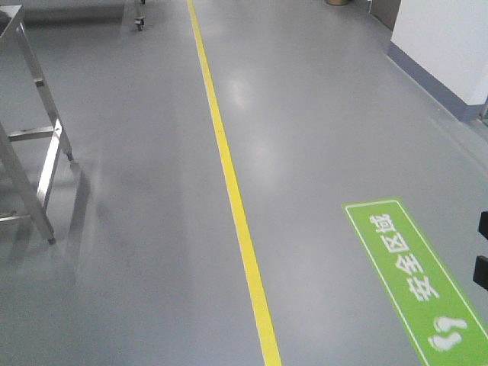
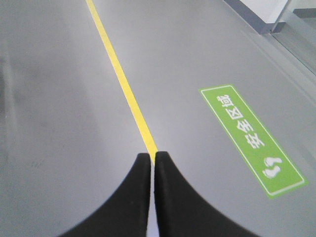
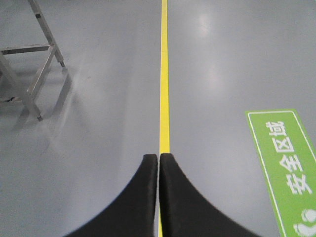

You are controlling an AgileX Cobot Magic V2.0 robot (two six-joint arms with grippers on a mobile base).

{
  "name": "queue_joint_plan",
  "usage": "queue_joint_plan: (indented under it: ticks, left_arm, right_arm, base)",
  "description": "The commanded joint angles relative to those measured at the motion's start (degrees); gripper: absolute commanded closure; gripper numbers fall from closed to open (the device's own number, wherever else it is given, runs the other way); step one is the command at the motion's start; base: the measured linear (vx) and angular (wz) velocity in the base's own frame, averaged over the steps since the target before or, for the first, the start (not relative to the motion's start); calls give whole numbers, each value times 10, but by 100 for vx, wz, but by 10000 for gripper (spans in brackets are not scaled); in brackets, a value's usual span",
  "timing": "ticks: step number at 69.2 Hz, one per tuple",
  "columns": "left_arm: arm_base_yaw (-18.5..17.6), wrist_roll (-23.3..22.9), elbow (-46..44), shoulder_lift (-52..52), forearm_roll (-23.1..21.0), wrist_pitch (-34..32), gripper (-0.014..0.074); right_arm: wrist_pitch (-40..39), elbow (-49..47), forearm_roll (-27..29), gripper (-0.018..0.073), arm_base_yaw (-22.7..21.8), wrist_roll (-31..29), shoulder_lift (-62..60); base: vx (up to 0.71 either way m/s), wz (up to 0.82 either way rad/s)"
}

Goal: Move and align brake pads A on conveyor
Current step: 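Drive along the yellow floor line toward the steel table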

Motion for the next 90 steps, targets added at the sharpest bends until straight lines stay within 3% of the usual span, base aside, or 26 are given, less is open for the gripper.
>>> queue_joint_plan:
  ticks: [1,90]
  left_arm:
    - [-2,-1,-14,-1,-6,-36,603]
    - [-2,-1,-14,-1,-6,-36,603]
  right_arm:
    - [-40,-14,-2,569,0,-2,0]
    - [-40,-14,-2,569,0,-2,0]
  base:
    - [57,4]
    - [55,9]
